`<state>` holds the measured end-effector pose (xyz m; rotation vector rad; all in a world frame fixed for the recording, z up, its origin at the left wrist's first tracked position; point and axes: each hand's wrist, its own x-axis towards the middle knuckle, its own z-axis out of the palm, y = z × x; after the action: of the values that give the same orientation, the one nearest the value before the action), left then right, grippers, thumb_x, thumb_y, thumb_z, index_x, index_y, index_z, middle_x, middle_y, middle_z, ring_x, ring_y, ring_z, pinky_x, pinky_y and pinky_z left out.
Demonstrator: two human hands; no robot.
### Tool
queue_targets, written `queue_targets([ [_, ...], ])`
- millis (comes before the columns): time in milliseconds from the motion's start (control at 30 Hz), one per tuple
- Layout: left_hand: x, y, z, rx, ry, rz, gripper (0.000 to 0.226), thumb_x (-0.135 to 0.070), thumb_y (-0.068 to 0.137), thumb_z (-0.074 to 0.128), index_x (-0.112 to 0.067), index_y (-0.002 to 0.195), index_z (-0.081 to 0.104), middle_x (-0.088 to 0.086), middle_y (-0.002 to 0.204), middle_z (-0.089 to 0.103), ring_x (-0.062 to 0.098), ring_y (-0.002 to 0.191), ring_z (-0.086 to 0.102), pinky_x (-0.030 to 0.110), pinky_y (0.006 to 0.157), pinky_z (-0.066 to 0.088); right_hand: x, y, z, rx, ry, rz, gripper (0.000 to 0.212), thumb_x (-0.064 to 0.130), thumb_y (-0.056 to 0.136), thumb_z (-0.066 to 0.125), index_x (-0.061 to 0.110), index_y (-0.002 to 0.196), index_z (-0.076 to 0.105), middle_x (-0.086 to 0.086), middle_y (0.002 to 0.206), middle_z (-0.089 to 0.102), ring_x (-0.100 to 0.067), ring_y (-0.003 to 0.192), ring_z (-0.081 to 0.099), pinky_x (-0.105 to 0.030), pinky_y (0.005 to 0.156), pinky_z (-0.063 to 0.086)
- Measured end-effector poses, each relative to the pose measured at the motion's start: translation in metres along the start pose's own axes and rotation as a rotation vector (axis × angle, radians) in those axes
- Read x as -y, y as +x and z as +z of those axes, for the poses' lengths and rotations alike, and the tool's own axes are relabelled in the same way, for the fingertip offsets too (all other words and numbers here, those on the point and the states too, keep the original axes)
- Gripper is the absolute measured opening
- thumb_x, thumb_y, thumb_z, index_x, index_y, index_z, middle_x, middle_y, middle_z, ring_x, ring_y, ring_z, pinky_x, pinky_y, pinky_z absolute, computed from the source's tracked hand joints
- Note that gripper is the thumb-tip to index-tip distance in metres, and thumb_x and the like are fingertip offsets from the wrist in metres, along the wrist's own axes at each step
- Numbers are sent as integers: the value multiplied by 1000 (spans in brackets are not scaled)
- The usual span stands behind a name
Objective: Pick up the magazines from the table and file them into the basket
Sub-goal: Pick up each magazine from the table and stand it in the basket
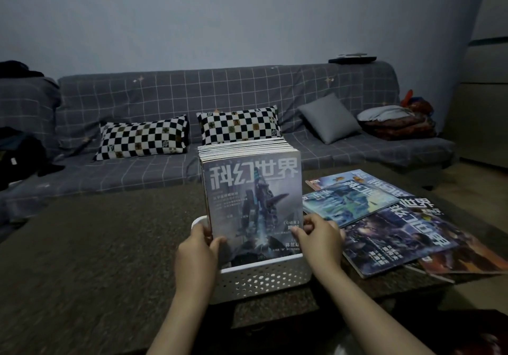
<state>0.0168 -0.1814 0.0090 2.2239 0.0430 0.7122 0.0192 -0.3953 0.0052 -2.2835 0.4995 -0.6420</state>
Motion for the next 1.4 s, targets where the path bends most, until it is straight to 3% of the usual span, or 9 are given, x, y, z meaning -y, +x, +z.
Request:
queue_targets([
  [167, -1, 2, 0, -27, 31, 23, 19, -20, 79, 72, -11, 86, 57, 9, 87, 64, 26, 78, 59, 32, 65, 43, 5, 4, -2, -7, 27, -20, 36, 37, 80, 68, 21, 110, 59, 12, 71, 57, -23, 103, 49, -32, 85, 29],
  [233, -2, 5, -1, -15, -5, 0, 30, -21, 80, 72, -10, 102, 54, 9, 103, 60, 25, 90, 59, 33, 71, 45, 7, 6, 0, 25, 33, -79, 46, 36, 82, 66, 18, 122, 56, 4, 97, 65, -23, 112, 47, -36, 96, 32],
  [300, -2, 12, -2, 58, -64, -17, 55, -24, 84, 68, -11, 133, 44, 9, 130, 53, 27, 115, 54, 40, 91, 48, 10, 9, 2, 114, 149, -135, 55, 33, 86, 62, 15, 135, 44, -3, 131, 55, -23, 124, 44, -40, 103, 37],
  [433, -5, 34, -3, 330, -285, -5, 70, -36, 94, 48, -27, 151, 9, -1, 151, 33, 21, 134, 39, 43, 105, 39, 24, 24, 0, 325, 447, -77, 73, 41, 90, 54, 17, 148, 16, -2, 149, 35, -21, 134, 37, -32, 101, 36],
  [567, -5, 43, 2, 482, -544, -92, 72, -48, 92, 41, -35, 149, -1, -10, 152, 26, 7, 130, 31, 31, 102, 32, 29, 32, 5, 409, 589, 8, 76, 51, 88, 49, 17, 147, 17, -3, 150, 34, -22, 134, 38, -41, 106, 38],
  [733, 1, 48, 6, 528, -665, -157, 75, -52, 86, 43, -40, 148, 4, -3, 152, 30, 19, 135, 35, 43, 108, 33, 24, 32, 9, 399, 614, -38, 69, 46, 89, 50, 16, 146, 23, -4, 147, 39, -21, 132, 42, -47, 105, 40],
  [867, 5, 52, 8, 483, -730, -193, 79, -54, 79, 48, -38, 148, 13, -2, 149, 36, 16, 127, 41, 36, 102, 37, 23, 31, 8, 392, 617, -92, 52, 36, 92, 51, 17, 137, 34, -1, 136, 50, -10, 110, 54, -30, 89, 49],
  [1233, -5, 43, 8, 488, -638, -173, 78, -63, 81, 36, -42, 147, 2, -1, 152, 31, 24, 137, 33, 51, 112, 28, 24, 29, 9, 374, 473, -75, 73, 37, 91, 52, 15, 148, 12, -6, 150, 33, -23, 135, 37, -41, 106, 38],
  [1400, -12, 38, 4, 420, -560, -183, 73, -57, 90, 35, -37, 148, -5, 0, 157, 18, 27, 142, 25, 52, 113, 26, 25, 27, 8, 353, 524, -34, 73, 38, 90, 55, 13, 147, 17, -8, 149, 35, -25, 133, 39, -40, 105, 38],
])
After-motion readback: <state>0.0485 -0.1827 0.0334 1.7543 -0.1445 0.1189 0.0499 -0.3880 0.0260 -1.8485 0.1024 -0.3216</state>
